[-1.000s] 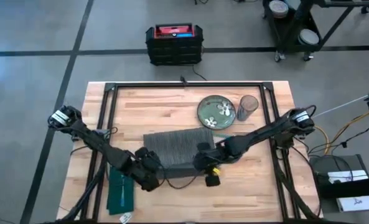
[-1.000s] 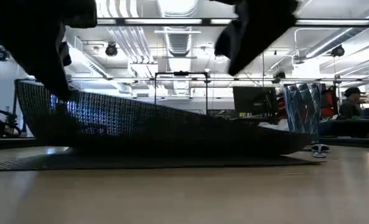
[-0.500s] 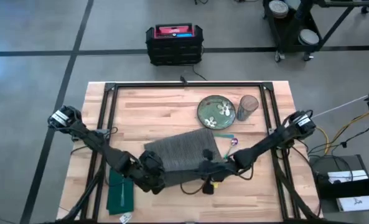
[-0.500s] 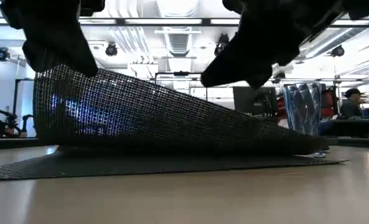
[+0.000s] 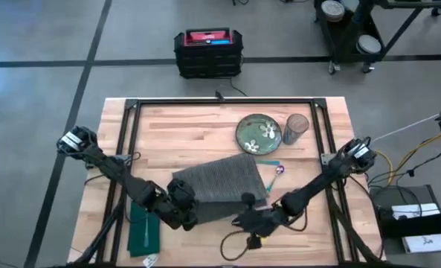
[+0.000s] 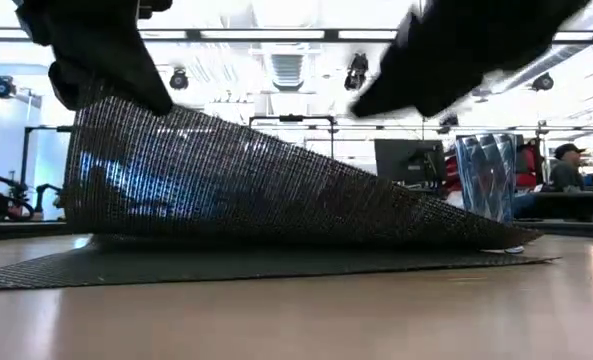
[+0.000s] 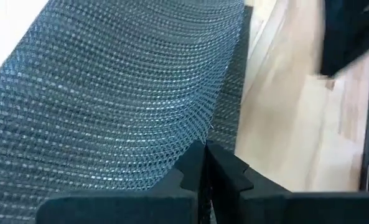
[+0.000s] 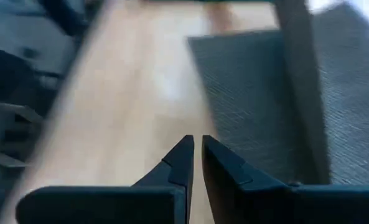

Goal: Set table place
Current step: Move the gray place mat to the center of the table

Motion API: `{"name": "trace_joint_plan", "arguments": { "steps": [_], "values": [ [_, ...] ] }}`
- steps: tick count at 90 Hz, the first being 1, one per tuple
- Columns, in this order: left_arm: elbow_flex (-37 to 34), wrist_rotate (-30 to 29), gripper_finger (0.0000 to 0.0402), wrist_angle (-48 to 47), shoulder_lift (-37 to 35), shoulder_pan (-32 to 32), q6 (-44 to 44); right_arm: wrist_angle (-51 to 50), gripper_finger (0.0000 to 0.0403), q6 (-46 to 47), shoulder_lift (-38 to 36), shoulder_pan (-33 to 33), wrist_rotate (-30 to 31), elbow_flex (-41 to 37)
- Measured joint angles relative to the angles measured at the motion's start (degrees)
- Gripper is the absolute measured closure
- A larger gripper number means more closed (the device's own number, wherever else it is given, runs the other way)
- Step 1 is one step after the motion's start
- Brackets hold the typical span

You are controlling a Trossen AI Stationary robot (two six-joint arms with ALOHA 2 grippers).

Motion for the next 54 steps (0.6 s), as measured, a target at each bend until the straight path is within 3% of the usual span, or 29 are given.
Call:
{"name": "trace_joint_plan", "arguments": {
  "steps": [15, 28, 54],
  "values": [
    [1.08, -1.01, 0.0401, -1.44, -2.17, -0.07, 1.89, 0.18, 0.0384, 0.38, 2.39, -2.01, -2.02, 0.35],
    [1.56, -3.94, 0.0401, -1.81, -4.50, 0.18, 5.56, -5.55, 0.0384, 0.47, 2.06, -4.16, -2.38, 0.31],
    [1.62, -11.65, 0.0401, -8.50, -10.54, 0.74, 8.11, -10.47, 0.0384, 8.04, 3.54, -9.42, -1.38, 0.87]
  ]
}}
